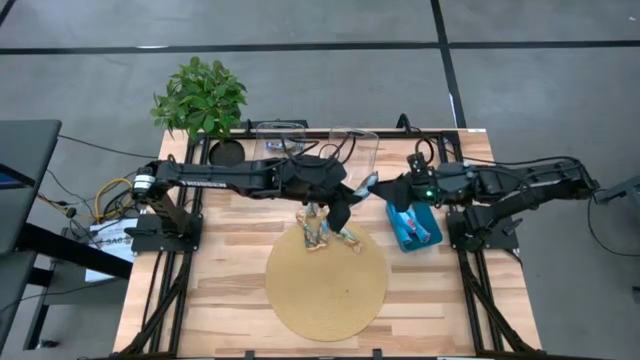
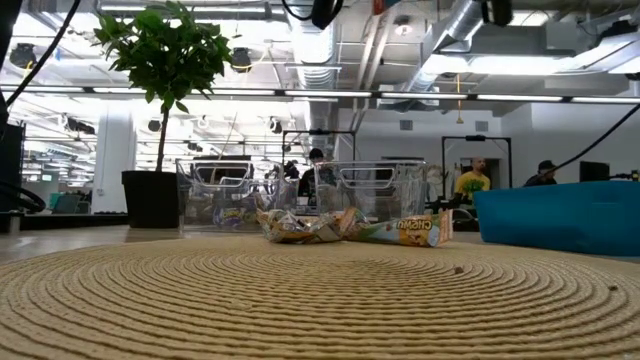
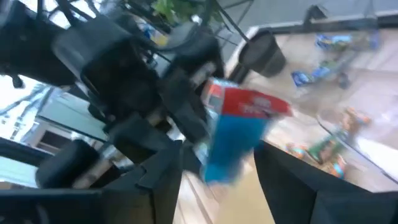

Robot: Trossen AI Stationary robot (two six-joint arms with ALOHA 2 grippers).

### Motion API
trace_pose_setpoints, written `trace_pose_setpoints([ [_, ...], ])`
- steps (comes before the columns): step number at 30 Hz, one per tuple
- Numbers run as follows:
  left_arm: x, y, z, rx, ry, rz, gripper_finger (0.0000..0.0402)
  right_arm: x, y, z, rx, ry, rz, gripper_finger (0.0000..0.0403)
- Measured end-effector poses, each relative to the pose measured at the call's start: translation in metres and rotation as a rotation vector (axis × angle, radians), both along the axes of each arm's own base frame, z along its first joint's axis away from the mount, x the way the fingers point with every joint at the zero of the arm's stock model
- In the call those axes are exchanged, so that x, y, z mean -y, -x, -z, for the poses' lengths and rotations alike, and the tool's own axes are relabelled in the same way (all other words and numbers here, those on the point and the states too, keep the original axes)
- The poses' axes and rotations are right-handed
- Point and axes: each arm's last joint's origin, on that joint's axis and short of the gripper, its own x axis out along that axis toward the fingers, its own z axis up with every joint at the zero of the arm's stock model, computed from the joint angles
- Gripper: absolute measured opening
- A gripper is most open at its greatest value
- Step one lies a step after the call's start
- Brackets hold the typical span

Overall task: Pick and place Granola Bars by type
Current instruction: Put the red granola bar into the blue transparent bin

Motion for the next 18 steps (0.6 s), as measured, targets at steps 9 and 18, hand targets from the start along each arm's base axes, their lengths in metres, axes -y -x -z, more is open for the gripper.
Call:
trace_pose_setpoints([
  [9,0.000,-0.002,-0.003,0.040,0.025,0.013,0.0031,0.003,-0.021,0.005,0.014,0.008,-0.062,0.0198],
  [18,-0.001,-0.001,-0.001,0.019,0.023,0.008,0.0032,0.003,-0.019,0.005,0.007,0.044,-0.079,0.0043],
])
